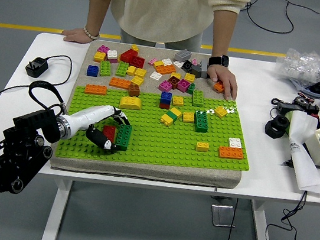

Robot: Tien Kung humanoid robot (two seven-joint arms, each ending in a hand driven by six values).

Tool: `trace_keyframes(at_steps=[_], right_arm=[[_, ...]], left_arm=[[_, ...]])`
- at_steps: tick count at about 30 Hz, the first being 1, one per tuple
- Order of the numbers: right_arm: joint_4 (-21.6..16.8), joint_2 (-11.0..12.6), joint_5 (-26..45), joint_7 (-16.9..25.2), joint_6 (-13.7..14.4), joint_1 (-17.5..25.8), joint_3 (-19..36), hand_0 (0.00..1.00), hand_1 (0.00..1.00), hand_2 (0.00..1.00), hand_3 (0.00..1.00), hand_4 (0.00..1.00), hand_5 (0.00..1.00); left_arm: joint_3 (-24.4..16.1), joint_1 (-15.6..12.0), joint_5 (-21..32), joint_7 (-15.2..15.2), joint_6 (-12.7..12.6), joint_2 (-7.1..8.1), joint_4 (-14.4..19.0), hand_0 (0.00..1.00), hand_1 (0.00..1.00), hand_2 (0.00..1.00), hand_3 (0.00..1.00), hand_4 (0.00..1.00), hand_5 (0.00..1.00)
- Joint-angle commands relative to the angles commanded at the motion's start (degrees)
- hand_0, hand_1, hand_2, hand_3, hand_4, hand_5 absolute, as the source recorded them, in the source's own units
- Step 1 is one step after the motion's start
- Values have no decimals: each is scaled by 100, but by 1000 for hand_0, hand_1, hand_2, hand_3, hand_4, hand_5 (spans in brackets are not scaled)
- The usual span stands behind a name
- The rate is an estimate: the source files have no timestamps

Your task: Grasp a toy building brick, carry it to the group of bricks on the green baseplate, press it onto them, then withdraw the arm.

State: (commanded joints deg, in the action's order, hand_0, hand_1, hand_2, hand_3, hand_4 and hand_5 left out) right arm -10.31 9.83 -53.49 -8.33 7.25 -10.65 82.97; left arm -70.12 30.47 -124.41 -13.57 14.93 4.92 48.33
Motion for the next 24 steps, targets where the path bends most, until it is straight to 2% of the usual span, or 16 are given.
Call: trace_keyframes(at_steps=[24], right_arm=[[0,-3,27,-12,4,5,1,792,704,751,715,908,554]], left_arm=[[-76,41,43,-2,-3,-4,-241,998,784,553,593,784,72]])
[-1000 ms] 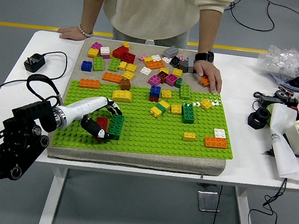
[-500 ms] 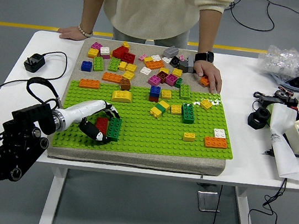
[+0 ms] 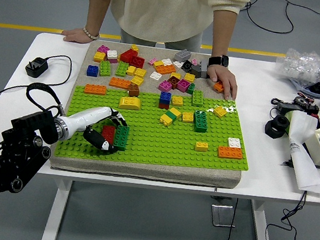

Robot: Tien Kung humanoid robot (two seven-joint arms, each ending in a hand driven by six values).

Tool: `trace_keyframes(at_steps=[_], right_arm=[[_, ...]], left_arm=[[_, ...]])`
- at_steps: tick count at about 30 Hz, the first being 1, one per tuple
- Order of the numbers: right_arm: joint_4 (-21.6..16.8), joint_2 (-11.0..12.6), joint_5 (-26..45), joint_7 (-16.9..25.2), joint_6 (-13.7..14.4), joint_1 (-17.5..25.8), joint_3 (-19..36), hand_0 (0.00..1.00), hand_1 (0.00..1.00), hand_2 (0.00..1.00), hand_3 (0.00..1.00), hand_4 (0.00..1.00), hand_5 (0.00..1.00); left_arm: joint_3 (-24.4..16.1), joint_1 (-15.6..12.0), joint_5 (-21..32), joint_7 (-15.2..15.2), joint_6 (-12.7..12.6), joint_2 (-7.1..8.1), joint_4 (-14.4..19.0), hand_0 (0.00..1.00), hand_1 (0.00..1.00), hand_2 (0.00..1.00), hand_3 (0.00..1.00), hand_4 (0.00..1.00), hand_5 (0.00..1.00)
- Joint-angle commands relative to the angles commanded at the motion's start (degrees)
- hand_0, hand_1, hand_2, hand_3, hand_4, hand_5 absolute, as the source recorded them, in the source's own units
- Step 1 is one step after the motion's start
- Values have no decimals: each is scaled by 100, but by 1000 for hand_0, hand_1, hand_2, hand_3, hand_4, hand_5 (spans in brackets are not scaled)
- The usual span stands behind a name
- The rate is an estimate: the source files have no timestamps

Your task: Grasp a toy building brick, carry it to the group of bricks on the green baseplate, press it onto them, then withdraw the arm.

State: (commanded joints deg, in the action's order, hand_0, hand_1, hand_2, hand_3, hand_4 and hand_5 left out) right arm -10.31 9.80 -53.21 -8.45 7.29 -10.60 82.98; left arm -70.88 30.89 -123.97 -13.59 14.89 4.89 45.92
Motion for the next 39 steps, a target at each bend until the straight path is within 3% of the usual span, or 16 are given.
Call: trace_keyframes(at_steps=[17,18,23,24,39], right_arm=[[0,4,-4,4,2,12,-9,792,704,751,714,907,553],[0,4,-4,4,4,11,-9,792,704,751,714,907,552],[0,3,-3,2,14,14,-15,792,704,751,714,907,552],[0,2,-2,3,17,16,-16,792,704,751,714,907,552],[0,-3,-6,-1,25,27,-14,792,704,751,713,907,553]], left_arm=[[-65,-23,93,-103,191,-8,1,998,792,563,630,787,79],[-65,-23,98,-105,192,-9,-2,998,806,591,699,848,110],[-68,-18,113,-101,191,-13,-25,998,806,591,699,848,110],[-71,-17,124,-98,190,-14,-30,998,809,610,780,883,119],[-108,-17,159,-79,243,-24,-36,998,819,640,818,921,140]])
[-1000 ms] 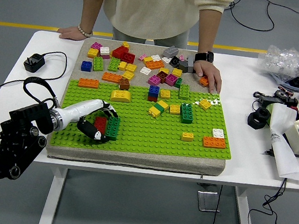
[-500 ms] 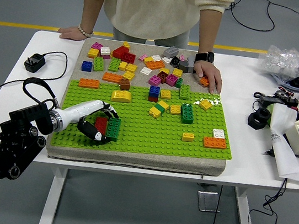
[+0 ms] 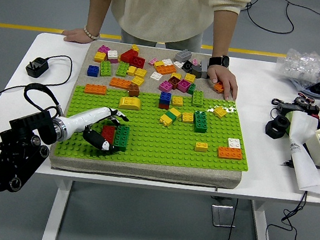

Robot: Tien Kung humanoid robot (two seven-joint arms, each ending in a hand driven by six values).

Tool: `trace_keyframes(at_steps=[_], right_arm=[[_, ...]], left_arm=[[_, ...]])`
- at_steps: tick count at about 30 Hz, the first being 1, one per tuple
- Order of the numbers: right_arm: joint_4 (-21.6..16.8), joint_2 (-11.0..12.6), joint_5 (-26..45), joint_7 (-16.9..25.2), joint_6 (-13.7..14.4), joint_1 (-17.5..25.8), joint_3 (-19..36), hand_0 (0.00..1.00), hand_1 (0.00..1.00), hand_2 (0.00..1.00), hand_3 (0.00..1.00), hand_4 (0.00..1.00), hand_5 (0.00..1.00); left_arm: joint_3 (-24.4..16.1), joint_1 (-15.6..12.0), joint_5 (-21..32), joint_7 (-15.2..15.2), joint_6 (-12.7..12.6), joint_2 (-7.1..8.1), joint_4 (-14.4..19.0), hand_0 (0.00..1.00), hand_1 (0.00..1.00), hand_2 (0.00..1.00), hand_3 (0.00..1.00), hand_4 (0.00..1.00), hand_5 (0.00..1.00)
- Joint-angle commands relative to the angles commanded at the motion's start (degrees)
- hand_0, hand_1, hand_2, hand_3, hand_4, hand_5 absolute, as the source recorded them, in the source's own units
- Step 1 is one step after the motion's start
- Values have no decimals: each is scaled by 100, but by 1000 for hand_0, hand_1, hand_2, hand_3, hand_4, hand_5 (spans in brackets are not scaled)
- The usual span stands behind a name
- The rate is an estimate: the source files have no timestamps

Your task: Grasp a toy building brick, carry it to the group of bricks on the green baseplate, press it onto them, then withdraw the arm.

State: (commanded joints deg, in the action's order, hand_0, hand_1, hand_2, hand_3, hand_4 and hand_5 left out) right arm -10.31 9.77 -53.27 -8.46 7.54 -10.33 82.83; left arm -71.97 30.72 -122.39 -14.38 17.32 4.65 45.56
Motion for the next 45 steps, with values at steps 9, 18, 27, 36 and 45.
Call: trace_keyframes(at_steps=[9,18,27,36,45], right_arm=[[0,-2,6,2,4,-8,11,792,705,751,714,907,552],[0,-5,13,3,1,1,21,792,704,751,713,907,552],[0,-10,18,9,-1,1,23,792,704,751,712,907,552],[0,-9,25,1,-5,-2,32,792,704,751,713,907,551],[0,-12,25,9,-11,3,37,792,703,751,712,907,552]], left_arm=[[-22,7,-22,3,27,-1,-1,998,818,643,822,924,138],[-35,7,-20,1,32,-7,-8,998,827,679,835,958,153],[-39,9,-7,7,14,-17,-6,998,829,725,846,998,171],[-46,8,25,21,4,-20,11,998,833,745,860,998,175],[-78,-5,35,25,28,-15,42,998,833,749,866,998,176]])
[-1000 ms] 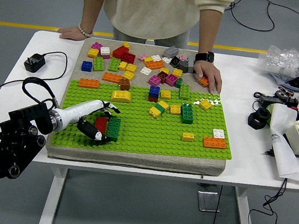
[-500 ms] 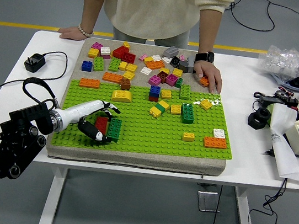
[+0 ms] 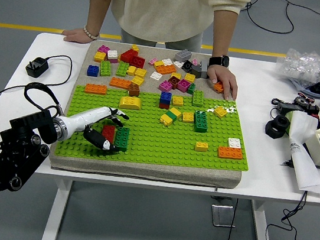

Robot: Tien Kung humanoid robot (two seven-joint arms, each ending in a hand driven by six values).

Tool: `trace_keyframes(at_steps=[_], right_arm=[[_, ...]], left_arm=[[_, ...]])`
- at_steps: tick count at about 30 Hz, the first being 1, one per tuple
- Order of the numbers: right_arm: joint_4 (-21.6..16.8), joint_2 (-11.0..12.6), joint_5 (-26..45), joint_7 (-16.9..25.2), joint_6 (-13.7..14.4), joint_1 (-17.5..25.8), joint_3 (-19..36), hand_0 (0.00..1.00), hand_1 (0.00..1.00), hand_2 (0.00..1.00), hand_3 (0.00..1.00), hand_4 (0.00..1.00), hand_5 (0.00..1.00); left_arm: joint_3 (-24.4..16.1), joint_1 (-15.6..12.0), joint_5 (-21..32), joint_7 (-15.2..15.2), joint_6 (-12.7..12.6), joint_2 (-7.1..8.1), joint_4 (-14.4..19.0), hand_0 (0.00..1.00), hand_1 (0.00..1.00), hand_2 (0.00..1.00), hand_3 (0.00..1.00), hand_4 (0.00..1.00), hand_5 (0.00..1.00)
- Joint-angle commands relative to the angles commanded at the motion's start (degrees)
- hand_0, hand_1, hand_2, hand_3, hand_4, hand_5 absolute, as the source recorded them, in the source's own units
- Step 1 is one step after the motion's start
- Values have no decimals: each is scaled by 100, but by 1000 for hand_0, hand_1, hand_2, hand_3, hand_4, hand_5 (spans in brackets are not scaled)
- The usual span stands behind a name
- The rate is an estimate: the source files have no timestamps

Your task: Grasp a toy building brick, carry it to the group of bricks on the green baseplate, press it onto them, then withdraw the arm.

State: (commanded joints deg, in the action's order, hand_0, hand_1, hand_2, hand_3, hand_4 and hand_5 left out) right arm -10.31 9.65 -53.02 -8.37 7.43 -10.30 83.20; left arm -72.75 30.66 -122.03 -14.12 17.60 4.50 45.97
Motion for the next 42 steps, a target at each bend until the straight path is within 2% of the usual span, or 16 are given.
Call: trace_keyframes(at_steps=[24,25,28,30,31,32,42], right_arm=[[0,-14,-17,-24,-23,8,-39,791,702,751,712,907,551],[0,-15,-20,-28,-28,12,-39,792,702,751,711,907,551],[0,-16,-22,-37,-39,20,-42,792,702,751,711,907,551],[0,-18,-31,-49,-45,23,-46,792,702,751,711,907,551],[0,-19,-31,-51,-44,20,-53,792,702,751,711,907,551],[0,-19,-31,-52,-44,19,-55,792,702,751,711,907,551],[0,-22,-18,-95,-49,-3,-65,791,702,751,710,907,551]], left_arm=[[-62,-110,235,-112,126,12,341,998,856,813,920,998,186],[-47,-138,248,-130,122,20,398,998,908,893,933,998,187],[7,-216,308,-188,67,36,558,998,908,893,933,998,187],[65,-255,237,-220,-28,40,667,998,908,893,933,998,187],[98,-268,184,-239,-101,41,704,998,970,963,972,998,197],[109,-273,166,-245,-127,41,716,998,970,963,972,998,197],[297,-252,-400,-445,-1094,38,752,998,989,977,991,998,192]])
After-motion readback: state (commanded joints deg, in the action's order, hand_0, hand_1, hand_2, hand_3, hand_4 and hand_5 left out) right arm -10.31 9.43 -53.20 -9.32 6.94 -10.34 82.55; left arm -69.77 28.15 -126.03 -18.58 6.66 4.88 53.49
